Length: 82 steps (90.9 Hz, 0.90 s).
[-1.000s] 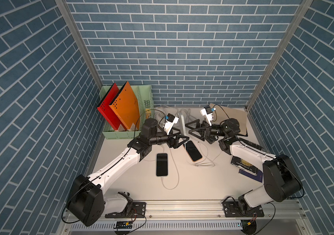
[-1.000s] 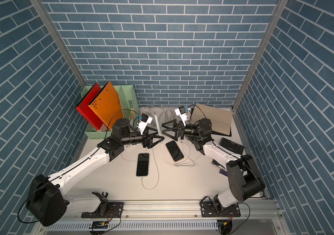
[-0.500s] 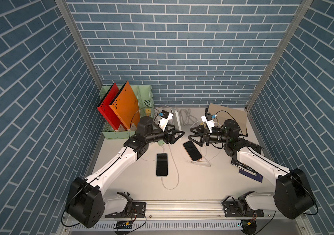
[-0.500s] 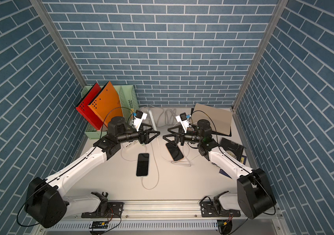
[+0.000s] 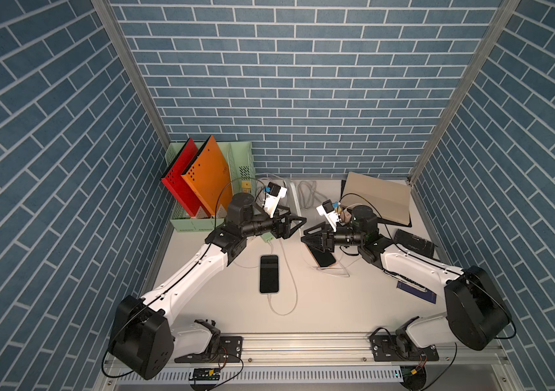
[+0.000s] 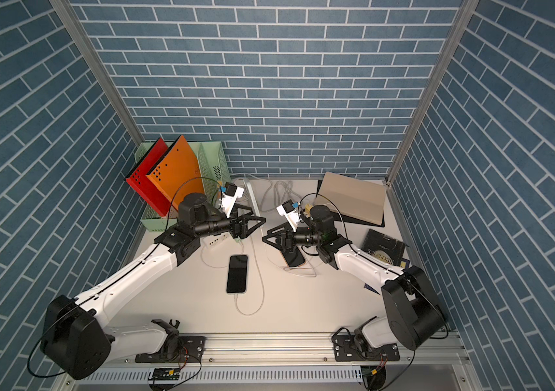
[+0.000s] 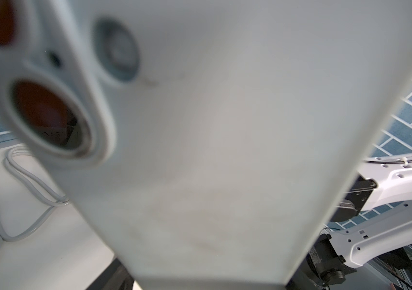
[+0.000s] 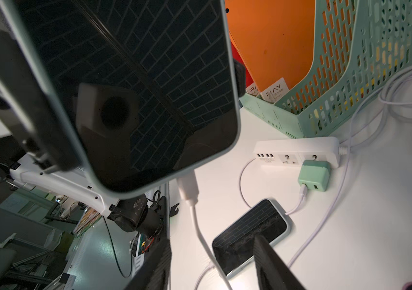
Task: Unplug the charging cable from the phone
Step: Remove the charging cable from the phone.
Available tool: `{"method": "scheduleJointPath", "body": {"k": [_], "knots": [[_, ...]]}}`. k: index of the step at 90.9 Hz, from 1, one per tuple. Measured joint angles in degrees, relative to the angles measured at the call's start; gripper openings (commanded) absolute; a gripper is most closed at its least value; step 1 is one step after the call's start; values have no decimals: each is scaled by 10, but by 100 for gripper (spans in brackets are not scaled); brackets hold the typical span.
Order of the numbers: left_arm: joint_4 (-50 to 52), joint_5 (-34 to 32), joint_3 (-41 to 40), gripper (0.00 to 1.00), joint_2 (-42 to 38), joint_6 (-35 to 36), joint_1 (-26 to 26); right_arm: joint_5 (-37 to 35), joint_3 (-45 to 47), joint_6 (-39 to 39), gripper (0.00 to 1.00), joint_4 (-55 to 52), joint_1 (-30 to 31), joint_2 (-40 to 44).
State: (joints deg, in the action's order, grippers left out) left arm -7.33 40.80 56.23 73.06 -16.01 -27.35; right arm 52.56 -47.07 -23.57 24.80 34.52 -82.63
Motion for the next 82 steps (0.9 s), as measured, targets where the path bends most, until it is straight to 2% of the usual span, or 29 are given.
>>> {"method": "scheduleJointPath", "body": {"k": [18, 49, 82], "knots": [[0, -1, 0, 0, 0, 0, 0, -5, 0, 0, 25, 6, 16, -13], [0, -1, 0, 0, 0, -6, 0, -13, 0, 0, 0, 17, 19, -24], [2, -3, 0, 0, 0, -7, 1, -12, 6, -1, 0, 27, 21, -23]]}}
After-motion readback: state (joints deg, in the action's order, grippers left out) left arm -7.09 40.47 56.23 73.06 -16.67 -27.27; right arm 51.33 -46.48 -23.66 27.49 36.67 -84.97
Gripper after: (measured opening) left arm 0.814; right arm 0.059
